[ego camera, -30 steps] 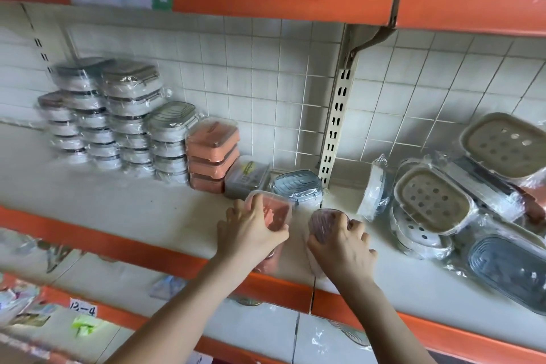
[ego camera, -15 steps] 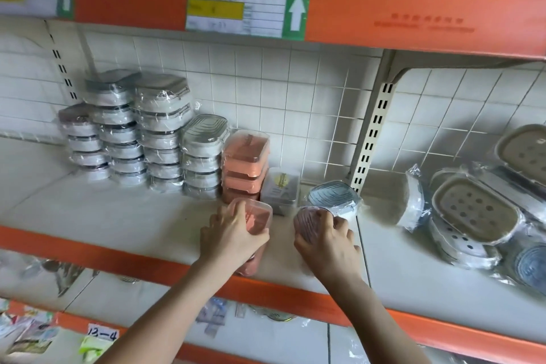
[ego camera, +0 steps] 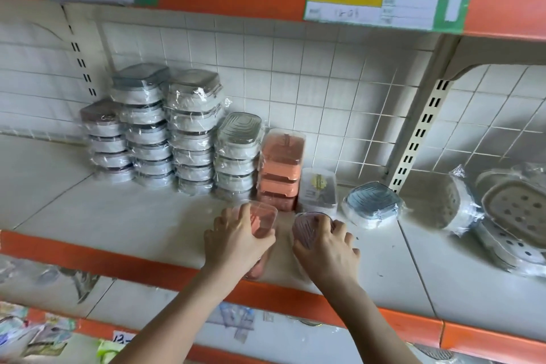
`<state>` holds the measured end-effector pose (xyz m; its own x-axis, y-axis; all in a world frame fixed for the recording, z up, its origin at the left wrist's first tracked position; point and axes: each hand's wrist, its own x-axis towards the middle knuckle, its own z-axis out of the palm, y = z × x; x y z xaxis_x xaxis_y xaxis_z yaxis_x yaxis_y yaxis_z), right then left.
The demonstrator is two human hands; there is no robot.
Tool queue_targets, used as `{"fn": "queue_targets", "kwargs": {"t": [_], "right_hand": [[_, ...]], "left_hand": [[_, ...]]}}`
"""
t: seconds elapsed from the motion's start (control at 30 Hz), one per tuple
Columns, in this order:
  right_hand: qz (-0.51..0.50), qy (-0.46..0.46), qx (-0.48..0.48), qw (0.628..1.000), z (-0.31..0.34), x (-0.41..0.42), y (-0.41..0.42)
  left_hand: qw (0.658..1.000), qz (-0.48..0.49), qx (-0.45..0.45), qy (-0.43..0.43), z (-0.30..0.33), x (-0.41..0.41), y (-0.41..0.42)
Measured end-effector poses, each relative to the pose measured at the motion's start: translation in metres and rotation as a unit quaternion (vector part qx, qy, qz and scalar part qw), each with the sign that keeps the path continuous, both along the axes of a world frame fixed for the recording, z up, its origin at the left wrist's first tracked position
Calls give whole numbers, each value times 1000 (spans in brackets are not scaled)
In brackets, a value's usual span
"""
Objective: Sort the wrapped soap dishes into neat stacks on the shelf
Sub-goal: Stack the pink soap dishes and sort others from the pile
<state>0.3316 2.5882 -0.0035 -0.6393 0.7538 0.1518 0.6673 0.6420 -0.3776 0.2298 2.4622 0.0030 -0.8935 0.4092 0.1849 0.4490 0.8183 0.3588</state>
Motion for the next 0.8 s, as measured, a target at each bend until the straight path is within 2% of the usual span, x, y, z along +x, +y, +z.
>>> {"fn": "queue_targets", "kwargs": {"t": [0.17, 0.33, 0.53, 0.6, 0.7, 0.8], "right_hand": [[-35, -6, 61, 997, -11, -4, -4], [-28, 22, 135, 990, -24, -6, -3], [-27, 1, 129, 991, -19, -4, -3], [-16, 18, 138, 990, -16, -3, -3], [11, 90, 184, 979, -10, 1, -13], [106, 166, 169, 966, -3, 1, -36]], "left_hand": [[1000, -2, 12, -28, -3, -5, -1], [999, -4, 18, -28, -2, -5, -1], [999, -18, 26, -1, -4, -4, -6], [997, -33, 65, -20, -6, -10, -11], [978, -70, 184, -68, -14, -21, -24], [965, -96, 230, -86, -24, -27, -39]]}}
